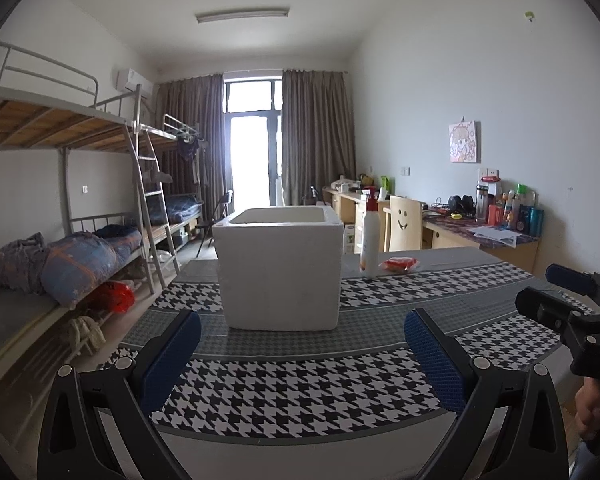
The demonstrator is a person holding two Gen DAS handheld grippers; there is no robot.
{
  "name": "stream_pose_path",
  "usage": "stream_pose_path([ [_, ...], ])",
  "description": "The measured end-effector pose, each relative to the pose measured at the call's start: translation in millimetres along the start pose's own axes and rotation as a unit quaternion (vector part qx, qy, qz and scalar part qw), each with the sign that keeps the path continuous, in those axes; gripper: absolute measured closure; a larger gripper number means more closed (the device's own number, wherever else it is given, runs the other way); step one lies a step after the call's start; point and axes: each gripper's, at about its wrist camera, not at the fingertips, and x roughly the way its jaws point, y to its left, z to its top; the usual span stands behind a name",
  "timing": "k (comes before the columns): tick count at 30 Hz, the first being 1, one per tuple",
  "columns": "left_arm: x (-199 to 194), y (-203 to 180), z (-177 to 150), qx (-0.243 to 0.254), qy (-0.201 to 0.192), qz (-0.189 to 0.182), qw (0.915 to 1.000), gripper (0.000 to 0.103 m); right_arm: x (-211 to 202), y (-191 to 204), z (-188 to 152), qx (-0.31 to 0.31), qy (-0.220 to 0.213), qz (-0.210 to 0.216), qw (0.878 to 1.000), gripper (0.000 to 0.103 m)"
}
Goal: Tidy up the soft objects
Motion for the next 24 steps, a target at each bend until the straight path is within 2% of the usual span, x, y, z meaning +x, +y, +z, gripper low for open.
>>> stream_pose_path([
  [24, 3.3, -3.5, -7.4, 0.012, 0.015, -0.010, 0.9998, 0.001, -1.4, -1.0, -8.2, 0.007, 0.010, -0.009, 1.000, 0.007],
])
